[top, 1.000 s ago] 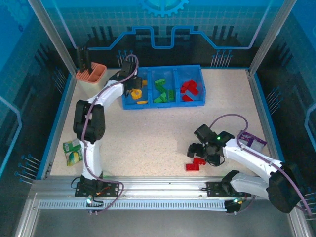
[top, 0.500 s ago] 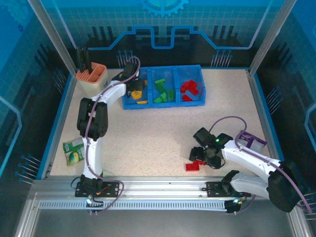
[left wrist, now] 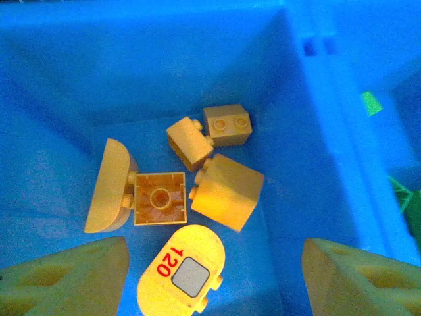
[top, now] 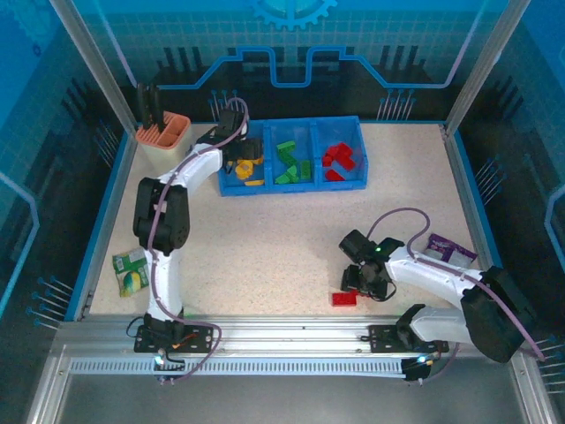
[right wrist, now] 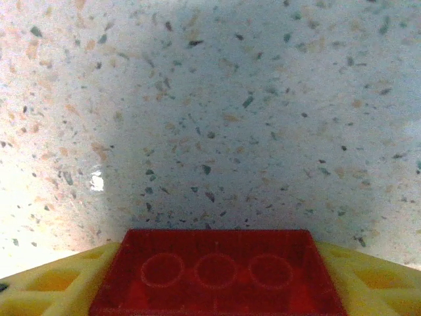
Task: Sort the legos into containers by color
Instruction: Pick up the lego from the bottom-center of the table, then place the lego in the container.
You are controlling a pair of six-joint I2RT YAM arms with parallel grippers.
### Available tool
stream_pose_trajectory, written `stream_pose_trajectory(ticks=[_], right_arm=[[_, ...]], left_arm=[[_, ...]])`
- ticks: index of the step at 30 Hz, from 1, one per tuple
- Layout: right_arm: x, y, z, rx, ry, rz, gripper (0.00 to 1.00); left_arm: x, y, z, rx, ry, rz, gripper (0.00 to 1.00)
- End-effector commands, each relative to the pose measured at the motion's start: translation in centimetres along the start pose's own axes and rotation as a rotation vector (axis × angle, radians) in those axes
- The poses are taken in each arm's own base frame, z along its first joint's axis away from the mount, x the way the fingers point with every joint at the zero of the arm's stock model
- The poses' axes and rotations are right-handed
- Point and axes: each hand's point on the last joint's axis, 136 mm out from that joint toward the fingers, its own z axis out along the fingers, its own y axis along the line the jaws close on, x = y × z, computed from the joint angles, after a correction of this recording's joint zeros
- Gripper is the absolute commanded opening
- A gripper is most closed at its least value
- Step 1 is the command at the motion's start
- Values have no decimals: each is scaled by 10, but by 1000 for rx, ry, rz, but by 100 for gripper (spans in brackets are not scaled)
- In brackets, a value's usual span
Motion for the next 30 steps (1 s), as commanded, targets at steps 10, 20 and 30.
stream_pose_trajectory(ticks=[10, 20, 30], right_arm=[[-46, 30, -40, -37, -89, -175, 41], [-185, 78, -114, -94, -367, -354, 40], [-297, 125, -123, -122, -523, -354, 41]], left_arm=[[-62, -13, -132, 73, -225, 47, 75], [-41, 3, -216, 52, -297, 76, 82], [-36, 18, -266, -24, -318, 156, 86]])
